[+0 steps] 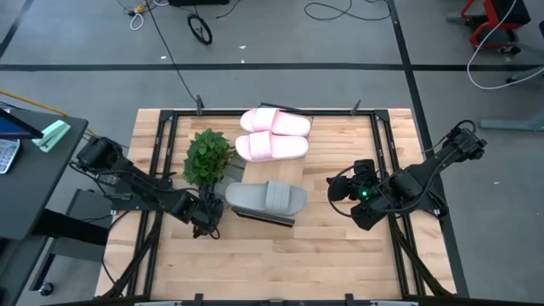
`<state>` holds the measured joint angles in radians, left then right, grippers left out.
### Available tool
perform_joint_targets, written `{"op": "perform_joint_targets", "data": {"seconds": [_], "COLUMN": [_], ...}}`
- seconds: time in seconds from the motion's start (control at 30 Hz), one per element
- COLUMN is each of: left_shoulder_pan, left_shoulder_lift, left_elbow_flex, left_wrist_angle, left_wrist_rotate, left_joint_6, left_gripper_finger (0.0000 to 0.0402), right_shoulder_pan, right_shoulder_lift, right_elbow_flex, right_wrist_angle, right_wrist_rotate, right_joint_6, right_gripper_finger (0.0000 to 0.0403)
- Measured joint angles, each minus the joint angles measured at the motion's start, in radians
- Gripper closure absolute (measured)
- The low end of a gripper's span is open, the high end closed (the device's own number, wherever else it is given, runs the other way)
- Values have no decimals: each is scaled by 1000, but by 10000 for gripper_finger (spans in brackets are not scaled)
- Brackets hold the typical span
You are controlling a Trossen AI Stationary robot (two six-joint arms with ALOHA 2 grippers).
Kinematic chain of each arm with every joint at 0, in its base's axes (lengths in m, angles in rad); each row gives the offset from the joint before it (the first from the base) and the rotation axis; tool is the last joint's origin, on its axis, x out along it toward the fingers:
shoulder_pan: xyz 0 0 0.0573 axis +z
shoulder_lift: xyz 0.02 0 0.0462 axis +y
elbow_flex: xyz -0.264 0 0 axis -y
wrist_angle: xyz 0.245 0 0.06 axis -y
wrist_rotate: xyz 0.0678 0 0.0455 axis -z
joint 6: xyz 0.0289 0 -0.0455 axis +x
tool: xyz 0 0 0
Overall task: Pick and place slides into the shelf
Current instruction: Put the gray slide on the shelf
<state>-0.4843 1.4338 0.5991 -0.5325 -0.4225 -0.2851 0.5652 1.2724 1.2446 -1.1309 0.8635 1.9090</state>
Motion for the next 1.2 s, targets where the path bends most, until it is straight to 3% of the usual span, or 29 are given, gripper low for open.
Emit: {"op": "perform_joint_targets", "data": {"seconds": [0.43, 0.87, 1.2], "left_shoulder_pan": [1, -49, -131], "left_shoulder_lift": [0, -9, -43], "left_elbow_flex": [-1, 39, 103], "left_wrist_angle": [-2, -126, -191], "left_wrist_rotate": [29, 133, 316], "left_joint_6": [-26, -195, -275], "left_gripper_finger": [382, 383, 383], "right_shoulder_pan": [0, 0, 0], "right_shoulder_lift": [0, 0, 0], "right_elbow_flex": [0, 0, 0], "right_wrist_angle": [0, 0, 0], "right_wrist_rotate": [0, 0, -1], "right_joint_6": [0, -4, -27], "right_gripper_finger": [245, 245, 245]}}
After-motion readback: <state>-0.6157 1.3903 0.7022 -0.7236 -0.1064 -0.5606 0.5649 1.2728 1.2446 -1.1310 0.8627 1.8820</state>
